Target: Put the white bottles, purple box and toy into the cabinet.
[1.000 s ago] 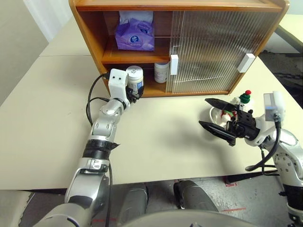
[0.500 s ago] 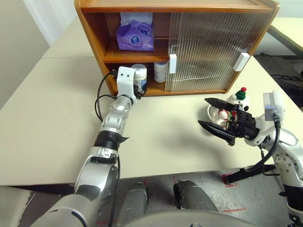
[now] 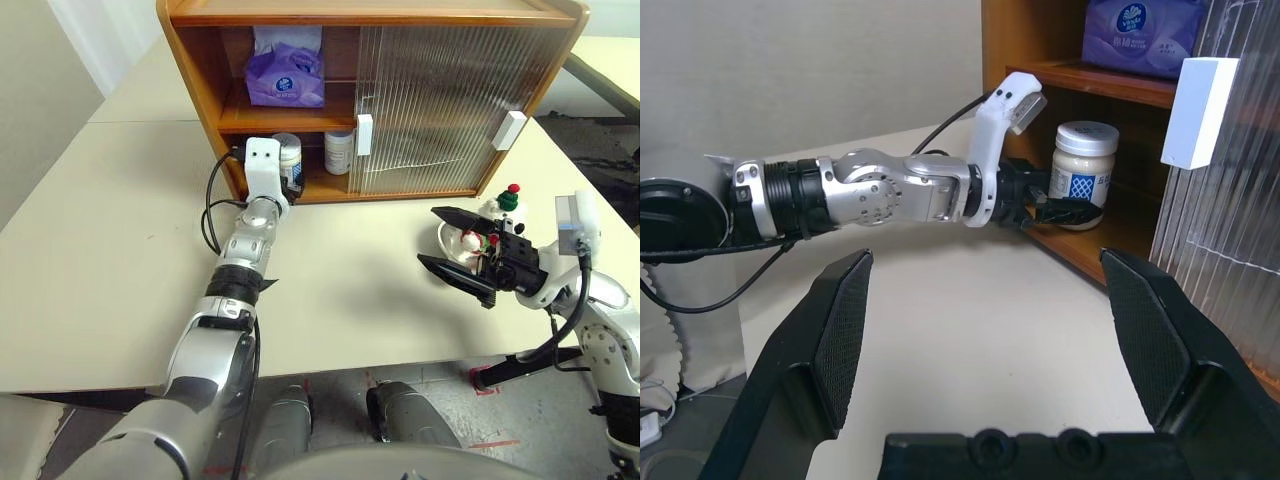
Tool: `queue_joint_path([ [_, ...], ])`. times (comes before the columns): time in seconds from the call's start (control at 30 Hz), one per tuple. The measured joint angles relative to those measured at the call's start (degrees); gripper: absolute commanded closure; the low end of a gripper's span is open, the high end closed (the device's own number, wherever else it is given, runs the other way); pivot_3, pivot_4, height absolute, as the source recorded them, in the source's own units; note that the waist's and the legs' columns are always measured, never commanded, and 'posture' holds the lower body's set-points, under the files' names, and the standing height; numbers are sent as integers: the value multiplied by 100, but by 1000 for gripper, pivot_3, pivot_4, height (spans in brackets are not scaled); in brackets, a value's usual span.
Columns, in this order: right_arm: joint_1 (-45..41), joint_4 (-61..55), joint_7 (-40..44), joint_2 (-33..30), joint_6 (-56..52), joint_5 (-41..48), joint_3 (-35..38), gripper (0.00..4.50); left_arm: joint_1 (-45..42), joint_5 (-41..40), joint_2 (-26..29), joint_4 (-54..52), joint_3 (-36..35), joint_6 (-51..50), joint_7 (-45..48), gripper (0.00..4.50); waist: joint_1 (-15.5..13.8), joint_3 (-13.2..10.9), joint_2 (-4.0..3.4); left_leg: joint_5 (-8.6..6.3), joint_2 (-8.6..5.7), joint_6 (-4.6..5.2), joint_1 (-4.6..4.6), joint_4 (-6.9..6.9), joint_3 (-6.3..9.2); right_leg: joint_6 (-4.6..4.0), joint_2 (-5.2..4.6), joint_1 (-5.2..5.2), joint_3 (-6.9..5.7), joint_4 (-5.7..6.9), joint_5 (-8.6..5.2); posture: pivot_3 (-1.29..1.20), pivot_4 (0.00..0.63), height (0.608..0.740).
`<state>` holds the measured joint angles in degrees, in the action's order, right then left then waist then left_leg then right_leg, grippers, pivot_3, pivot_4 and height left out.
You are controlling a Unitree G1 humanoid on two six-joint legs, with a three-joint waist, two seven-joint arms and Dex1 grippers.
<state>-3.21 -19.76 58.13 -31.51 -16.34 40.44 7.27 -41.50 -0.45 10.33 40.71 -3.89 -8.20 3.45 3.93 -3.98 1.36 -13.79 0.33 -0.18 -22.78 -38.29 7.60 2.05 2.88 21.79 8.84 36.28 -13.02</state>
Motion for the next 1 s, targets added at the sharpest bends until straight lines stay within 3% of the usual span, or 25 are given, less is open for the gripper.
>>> queue_joint_path([
  [0.6,0,-30,-61,0,0,0,-20,0,-574,-53,-47,1089,-207,429,-99,1435,7,0,0,1,-2,2,0,-4,-3,14,1,-2,0,0,-3,-166,68,740],
  [0.73,1,-42,-97,0,0,0,-20,0,-593,-158,-69,1139,-251,495,2,126,12,0,0,1,-2,2,0,-4,-3,14,1,-2,0,0,-3,-167,69,740],
  [1.0,19,-58,-117,1,0,0,-24,0,-608,-241,-171,1076,-266,526,79,55,22,0,0,3,-4,4,2,-17,-2,28,2,-12,0,0,-5,-162,73,740],
])
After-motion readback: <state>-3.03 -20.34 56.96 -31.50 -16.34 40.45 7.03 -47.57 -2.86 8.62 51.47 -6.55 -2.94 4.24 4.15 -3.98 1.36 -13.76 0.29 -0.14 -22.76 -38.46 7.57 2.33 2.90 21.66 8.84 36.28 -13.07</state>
